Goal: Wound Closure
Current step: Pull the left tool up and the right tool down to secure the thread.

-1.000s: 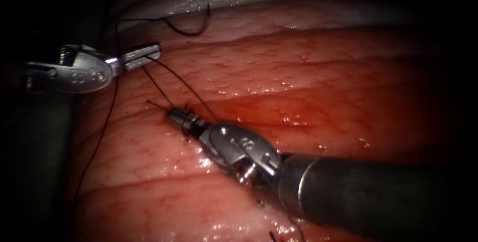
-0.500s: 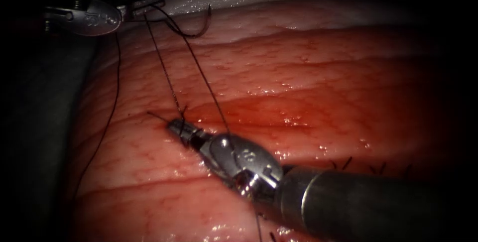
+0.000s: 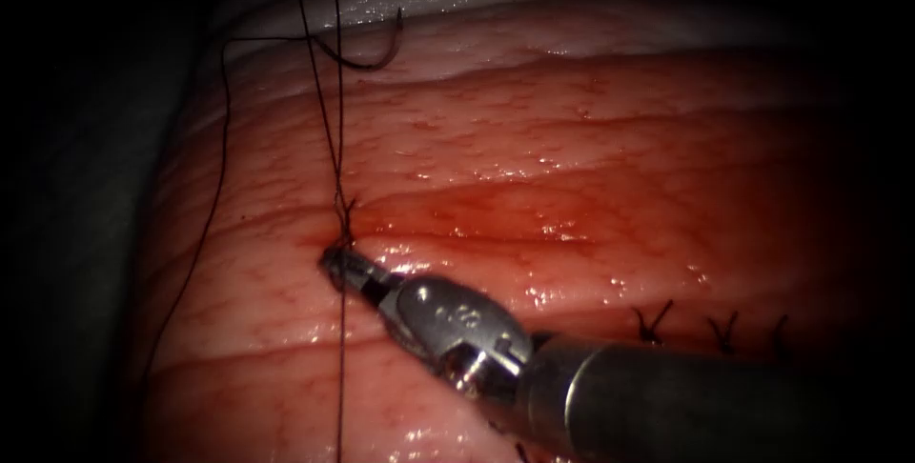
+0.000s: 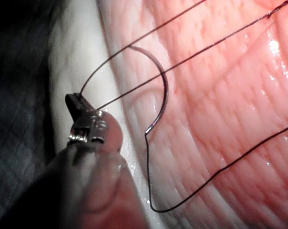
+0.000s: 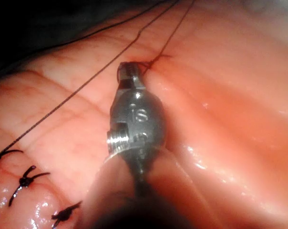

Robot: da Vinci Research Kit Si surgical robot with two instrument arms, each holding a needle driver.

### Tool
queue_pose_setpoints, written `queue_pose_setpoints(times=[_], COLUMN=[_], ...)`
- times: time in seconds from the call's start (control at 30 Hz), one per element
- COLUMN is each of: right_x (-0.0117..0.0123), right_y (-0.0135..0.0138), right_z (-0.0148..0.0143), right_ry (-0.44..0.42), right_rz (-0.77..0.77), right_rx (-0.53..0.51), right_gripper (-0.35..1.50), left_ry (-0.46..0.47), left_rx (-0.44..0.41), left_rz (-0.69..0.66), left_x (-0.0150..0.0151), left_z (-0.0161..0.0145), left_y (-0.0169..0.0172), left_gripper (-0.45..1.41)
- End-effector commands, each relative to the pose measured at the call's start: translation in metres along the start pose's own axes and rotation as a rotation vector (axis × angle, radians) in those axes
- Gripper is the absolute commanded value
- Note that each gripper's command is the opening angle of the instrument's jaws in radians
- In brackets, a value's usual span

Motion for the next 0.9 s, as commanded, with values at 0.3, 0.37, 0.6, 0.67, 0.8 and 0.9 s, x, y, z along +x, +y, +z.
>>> queue_pose_setpoints(times=[0.3, 0.37, 0.6, 0.67, 0.8, 0.9], right_x=[-0.0002, -0.0002, -0.0001, 0.0002, 0.0008, 0.0011], right_y=[-0.0007, -0.0007, -0.0015, -0.0021, -0.0029, -0.0030], right_z=[0.0002, 0.0000, -0.0017, -0.0022, -0.0029, -0.0030], right_ry=[-0.003, -0.001, 0.012, 0.019, 0.049, 0.073], right_rz=[0.004, 0.004, 0.009, -0.006, -0.041, -0.070], right_rx=[0.000, -0.004, -0.043, -0.057, -0.067, -0.074], right_gripper=[-0.35, -0.35, -0.35, -0.35, -0.35, -0.35], left_ry=[0.007, 0.015, 0.017, 0.017, 0.019, 0.019], left_rx=[0.010, 0.008, 0.020, 0.023, 0.031, 0.036], left_rz=[-0.008, -0.010, -0.020, -0.020, -0.018, -0.019], left_x=[-0.0016, -0.0016, -0.0025, -0.0029, -0.0035, -0.0038], left_z=[0.0015, 0.0016, 0.0026, 0.0028, 0.0032, 0.0034], left_y=[0.0004, 0.0001, -0.0011, -0.0013, -0.0014, -0.0016], left_gripper=[-0.45, -0.45, -0.45, -0.45, -0.45, -0.45])
